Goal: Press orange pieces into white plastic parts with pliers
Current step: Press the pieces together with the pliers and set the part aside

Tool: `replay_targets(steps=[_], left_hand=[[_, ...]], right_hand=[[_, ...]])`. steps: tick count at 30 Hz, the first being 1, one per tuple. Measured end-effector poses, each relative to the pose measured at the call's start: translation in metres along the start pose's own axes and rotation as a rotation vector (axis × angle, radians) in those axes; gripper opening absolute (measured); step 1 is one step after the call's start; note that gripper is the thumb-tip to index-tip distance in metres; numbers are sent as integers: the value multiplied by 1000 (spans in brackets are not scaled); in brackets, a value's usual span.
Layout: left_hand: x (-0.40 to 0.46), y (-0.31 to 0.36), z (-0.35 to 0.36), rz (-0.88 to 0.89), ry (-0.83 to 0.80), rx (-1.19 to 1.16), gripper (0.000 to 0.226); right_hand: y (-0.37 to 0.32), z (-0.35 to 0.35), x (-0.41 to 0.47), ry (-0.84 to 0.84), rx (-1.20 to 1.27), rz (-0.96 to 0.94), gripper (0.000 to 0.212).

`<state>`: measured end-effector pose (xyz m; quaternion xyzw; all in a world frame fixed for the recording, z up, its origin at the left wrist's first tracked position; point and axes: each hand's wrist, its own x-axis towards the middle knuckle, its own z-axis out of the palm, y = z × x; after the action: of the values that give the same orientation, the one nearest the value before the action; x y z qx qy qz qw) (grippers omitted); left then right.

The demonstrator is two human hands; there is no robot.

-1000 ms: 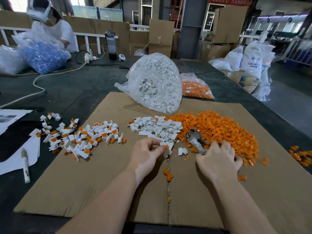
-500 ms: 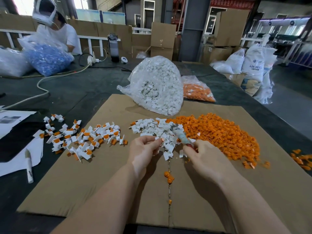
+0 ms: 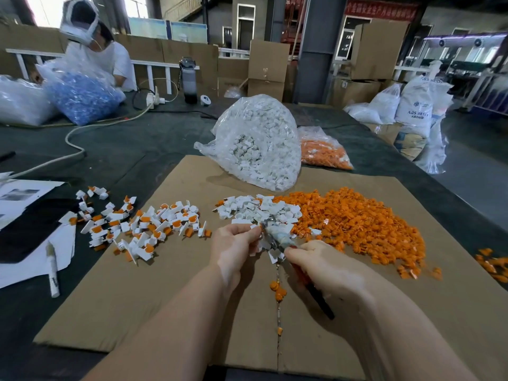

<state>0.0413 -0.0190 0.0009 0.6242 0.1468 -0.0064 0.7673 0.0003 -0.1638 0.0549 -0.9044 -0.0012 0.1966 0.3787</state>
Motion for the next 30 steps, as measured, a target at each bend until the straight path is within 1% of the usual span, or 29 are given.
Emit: replay_targets(steps=[7, 10, 12, 15, 18, 23, 25, 27, 30], left_hand=[[1, 0, 1, -7, 12, -17, 9], [0, 0, 1, -14, 11, -19, 5], [-1, 1, 0, -27, 9, -28, 2], [-3, 2, 0, -52, 8, -48, 9], [-3, 2, -1, -54, 1, -38, 10], [-2, 0, -2, -36, 11, -55, 13], [-3, -1, -2, -13, -9, -25, 12], [-4, -4, -1, 41, -17, 62, 11], [-5, -8, 0, 146, 3, 191, 11]], right_hand=[[-2, 3, 1, -5, -57, -26, 33], [-1, 8, 2, 48, -177, -78, 33], [0, 11, 4, 78, -209, -101, 32], [2, 17, 7, 113, -229, -85, 29], [4, 22, 11, 149, -217, -71, 29], [13, 27, 10, 277, -178, -110, 39], [20, 25, 8, 340, -160, -114, 40], [27, 22, 7, 387, -168, -103, 42], [33, 19, 5, 400, -185, -121, 46]])
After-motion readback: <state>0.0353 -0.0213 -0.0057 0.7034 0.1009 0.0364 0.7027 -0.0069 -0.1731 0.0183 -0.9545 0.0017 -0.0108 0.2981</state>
